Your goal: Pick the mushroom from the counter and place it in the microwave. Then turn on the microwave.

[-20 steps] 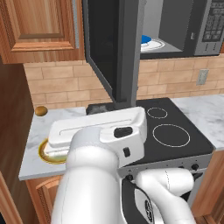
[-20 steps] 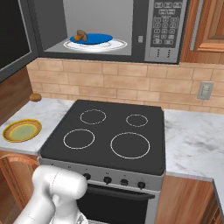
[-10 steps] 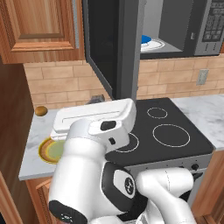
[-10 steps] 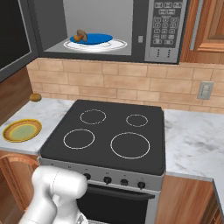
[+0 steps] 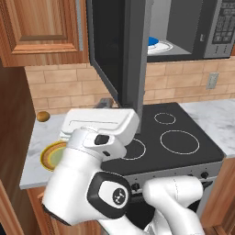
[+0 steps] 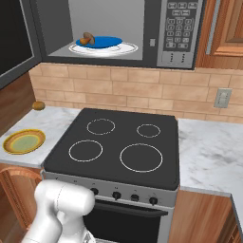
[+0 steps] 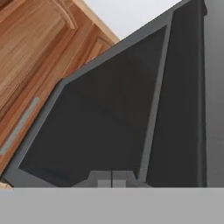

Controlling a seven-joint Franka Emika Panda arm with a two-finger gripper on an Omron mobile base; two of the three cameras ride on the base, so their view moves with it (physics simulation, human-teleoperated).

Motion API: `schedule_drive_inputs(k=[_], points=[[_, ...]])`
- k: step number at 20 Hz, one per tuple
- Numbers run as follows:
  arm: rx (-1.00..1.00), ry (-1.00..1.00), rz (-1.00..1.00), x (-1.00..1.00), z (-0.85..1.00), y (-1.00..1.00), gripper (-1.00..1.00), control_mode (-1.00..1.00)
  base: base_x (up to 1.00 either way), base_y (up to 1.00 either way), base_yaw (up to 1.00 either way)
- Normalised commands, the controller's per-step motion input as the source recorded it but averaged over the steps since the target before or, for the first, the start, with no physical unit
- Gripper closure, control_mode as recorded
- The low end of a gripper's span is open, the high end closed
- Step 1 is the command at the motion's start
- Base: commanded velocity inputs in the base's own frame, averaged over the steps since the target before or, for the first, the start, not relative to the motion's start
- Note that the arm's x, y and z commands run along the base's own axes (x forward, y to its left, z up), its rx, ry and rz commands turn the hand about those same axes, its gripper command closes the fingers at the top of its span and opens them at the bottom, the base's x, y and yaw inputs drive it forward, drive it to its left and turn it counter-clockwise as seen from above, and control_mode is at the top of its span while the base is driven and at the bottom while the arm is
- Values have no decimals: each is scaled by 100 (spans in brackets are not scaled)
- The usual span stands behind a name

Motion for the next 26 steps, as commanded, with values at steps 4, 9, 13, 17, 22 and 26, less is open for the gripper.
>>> schedule_drive_inputs(k=[4, 9, 13, 17, 22, 26], points=[[0, -7, -30, 0, 16, -14, 100, -100, 0, 0, 0], [0, -1, -27, 0, 28, -26, 100, -100, 0, 0, 0], [0, 0, -24, 0, 23, -26, 100, -100, 0, 0, 0], [0, 0, -20, 1, 21, -34, 100, -100, 0, 0, 0], [0, 0, -9, 19, 6, -48, 100, -100, 0, 0, 0], [0, 0, 0, 32, 0, -53, 100, -100, 0, 0, 0]])
